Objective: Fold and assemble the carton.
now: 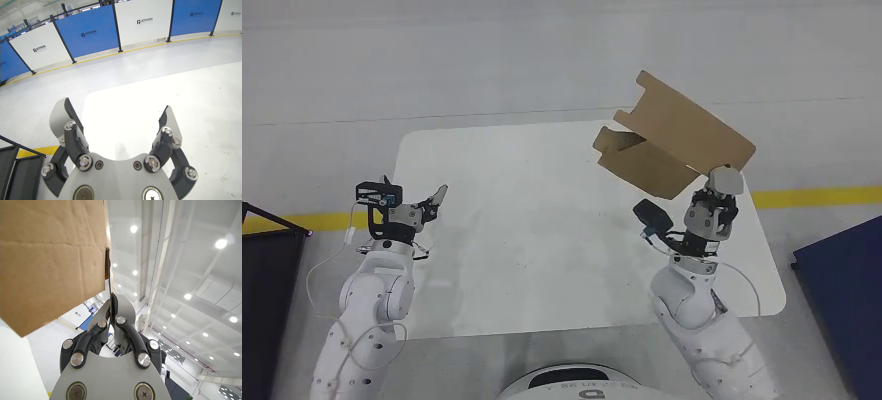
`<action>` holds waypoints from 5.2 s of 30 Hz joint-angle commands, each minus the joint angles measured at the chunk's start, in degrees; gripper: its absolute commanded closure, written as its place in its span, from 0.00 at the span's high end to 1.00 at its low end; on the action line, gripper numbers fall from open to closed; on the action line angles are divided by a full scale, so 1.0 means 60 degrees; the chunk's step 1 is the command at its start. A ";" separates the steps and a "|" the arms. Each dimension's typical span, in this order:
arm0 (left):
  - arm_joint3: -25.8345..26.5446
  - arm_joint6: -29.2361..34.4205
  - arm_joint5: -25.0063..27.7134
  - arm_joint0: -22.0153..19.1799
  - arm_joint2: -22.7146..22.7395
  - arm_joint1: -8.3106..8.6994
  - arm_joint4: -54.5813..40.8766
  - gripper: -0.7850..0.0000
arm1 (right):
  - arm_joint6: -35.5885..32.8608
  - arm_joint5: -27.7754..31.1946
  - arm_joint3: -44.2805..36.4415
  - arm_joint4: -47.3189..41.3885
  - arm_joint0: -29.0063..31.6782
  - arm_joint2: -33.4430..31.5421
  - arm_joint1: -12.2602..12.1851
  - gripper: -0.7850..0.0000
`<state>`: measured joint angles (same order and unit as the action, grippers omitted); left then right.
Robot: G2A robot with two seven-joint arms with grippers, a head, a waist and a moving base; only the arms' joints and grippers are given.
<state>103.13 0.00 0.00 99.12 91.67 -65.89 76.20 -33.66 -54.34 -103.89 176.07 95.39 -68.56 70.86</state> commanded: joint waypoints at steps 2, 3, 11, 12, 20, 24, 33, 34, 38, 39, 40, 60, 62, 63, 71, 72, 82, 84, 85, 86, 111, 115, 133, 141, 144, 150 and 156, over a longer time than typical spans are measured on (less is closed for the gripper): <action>0.0000 0.0000 0.0000 0.0000 0.0000 0.0000 0.0000 1.00 | 0.0005 -0.0073 -0.0031 -0.0011 0.0032 -0.0069 0.0037 0.00; 0.0000 0.0000 0.0000 0.0000 0.0000 0.0000 0.0000 1.00 | 0.0005 -0.0073 -0.0031 -0.0011 0.0032 -0.0069 0.0037 0.00; 0.0000 0.0000 0.0000 0.0000 0.0000 0.0000 0.0000 1.00 | 0.0005 -0.0073 -0.0031 -0.0011 0.0032 -0.0069 0.0037 0.00; 0.0000 0.0000 0.0000 0.0000 0.0000 0.0000 0.0000 1.00 | 0.0005 -0.0073 -0.0031 -0.0011 0.0032 -0.0069 0.0037 0.00; 0.0000 0.0000 0.0000 0.0000 0.0000 0.0000 0.0000 1.00 | 0.0005 -0.0073 -0.0031 -0.0011 0.0032 -0.0069 0.0037 0.00; 0.0000 0.0000 0.0000 0.0000 0.0000 0.0000 0.0000 1.00 | 0.0005 -0.0073 -0.0031 -0.0011 0.0032 -0.0069 0.0037 0.00; 0.0000 0.0000 0.0000 0.0000 0.0000 0.0000 0.0000 1.00 | 0.2290 0.2728 -0.0642 -0.4819 -0.0400 0.0656 0.0056 0.00; 0.0000 0.0000 0.0000 0.0000 0.0000 0.0000 0.0000 1.00 | 0.2598 0.3074 -0.0684 -0.5498 -0.0450 0.0672 0.0057 0.00; 0.0000 0.0000 0.0000 0.0000 0.0000 0.0000 0.0000 1.00 | 0.4379 0.5721 -0.1271 -0.9645 -0.0610 0.0909 0.0062 0.00; 0.0000 0.0000 0.0000 0.0000 0.0000 0.0000 0.0000 1.00 | 0.4883 0.6326 -0.1299 -1.0564 -0.0683 0.0845 0.0057 0.00; 0.0000 0.0000 0.0000 0.0000 0.0000 0.0000 0.0000 1.00 | 0.5325 0.6805 -0.1233 -1.1302 -0.0734 0.0809 0.0058 0.00; 0.0000 0.0000 0.0000 0.0000 0.0000 0.0000 0.0000 1.00 | 0.6563 1.4333 0.1097 -2.2347 -0.2606 0.2272 0.0510 0.00; 0.0000 0.0000 0.0000 0.0000 0.0000 0.0000 0.0000 1.00 | 0.6728 1.4289 0.1118 -2.2269 -0.2641 0.2326 0.0538 0.00; 0.0000 0.0000 0.0000 0.0000 0.0000 0.0000 0.0000 1.00 | 0.6791 1.4258 0.1132 -2.2217 -0.2652 0.2331 0.0546 0.00; 0.0000 0.0000 0.0000 0.0000 0.0000 0.0000 0.0000 1.00 | 0.7300 1.3776 0.1054 -2.1393 -0.2502 0.2118 0.0542 0.00; 0.0000 0.0000 0.0000 0.0000 0.0000 0.0000 0.0000 1.00 | 0.7356 1.3774 0.1042 -2.1350 -0.2474 0.2085 0.0538 0.00; 0.0000 0.0000 0.0000 0.0000 0.0000 0.0000 0.0000 1.00 | 0.7686 1.2843 0.0847 -1.9551 -0.2250 0.1657 0.0463 0.00; 0.0000 0.0000 0.0000 0.0000 0.0000 0.0000 0.0000 1.00 | 0.7587 1.2145 0.0738 -1.8619 -0.2180 0.1565 0.0437 0.00; 0.0000 0.0000 0.0000 0.0000 0.0000 0.0000 0.0000 1.00 | 0.7526 1.1834 0.0708 -1.8319 -0.2130 0.1541 0.0432 0.00; 0.0000 0.0000 0.0000 0.0000 0.0000 0.0000 0.0000 1.00 | 0.7414 1.1448 0.0675 -1.7874 -0.2119 0.1484 0.0422 0.00; 0.0000 0.0000 0.0000 0.0000 0.0000 0.0000 0.0000 1.00 | 0.6019 0.7860 -0.0035 -1.4039 -0.1573 0.0263 0.0282 0.00; -0.0285 0.0753 0.1299 -0.0157 0.0038 -0.0023 -0.1981 1.00 | 0.5887 0.8092 0.0168 -1.4136 -0.1563 0.0229 0.0279 0.00; -0.0004 0.7324 0.6542 -0.2196 0.0426 0.0427 -0.9254 1.00 | 0.5737 1.1944 0.1823 -1.3482 -0.2435 0.0908 0.0199 0.00; 0.0456 0.6075 0.6387 -0.2122 0.0433 0.0440 -0.8225 1.00 | 0.5800 1.1913 0.2116 -1.3693 -0.2550 0.0817 0.0198 0.00; 0.0647 0.5807 0.5783 -0.2307 0.0460 0.0450 -0.7530 1.00 | 0.5757 1.1929 0.2125 -1.3629 -0.2605 0.0880 0.0204 0.00; 0.1239 0.4690 0.5609 -0.2738 0.0074 0.0465 -0.4200 1.00 | 0.5621 1.2559 0.2314 -1.3668 -0.2884 0.1254 0.0242 0.00; 0.0983 0.4256 0.5976 -0.3341 -0.0512 0.0504 -0.2245 0.99 | 0.5357 1.2804 0.2606 -1.3717 -0.3267 0.1555 0.0305 0.00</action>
<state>109.39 25.52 35.58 79.76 88.92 -62.93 60.94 -1.29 22.48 -88.39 93.81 76.05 -59.40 72.65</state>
